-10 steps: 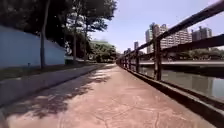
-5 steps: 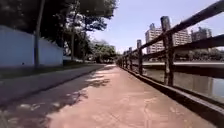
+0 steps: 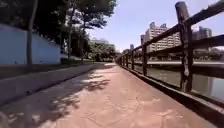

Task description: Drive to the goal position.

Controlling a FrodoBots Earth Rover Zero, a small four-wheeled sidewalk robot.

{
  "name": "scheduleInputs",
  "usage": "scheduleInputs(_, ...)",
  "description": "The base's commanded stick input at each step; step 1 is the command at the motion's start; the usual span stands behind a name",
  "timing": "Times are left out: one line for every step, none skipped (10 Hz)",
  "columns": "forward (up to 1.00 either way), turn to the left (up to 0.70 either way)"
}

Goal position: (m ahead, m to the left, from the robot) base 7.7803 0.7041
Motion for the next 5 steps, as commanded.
scheduleInputs(1.00, 0.01)
scheduleInputs(1.00, 0.01)
scheduleInputs(1.00, 0.01)
scheduleInputs(1.00, 0.01)
scheduleInputs(1.00, 0.01)
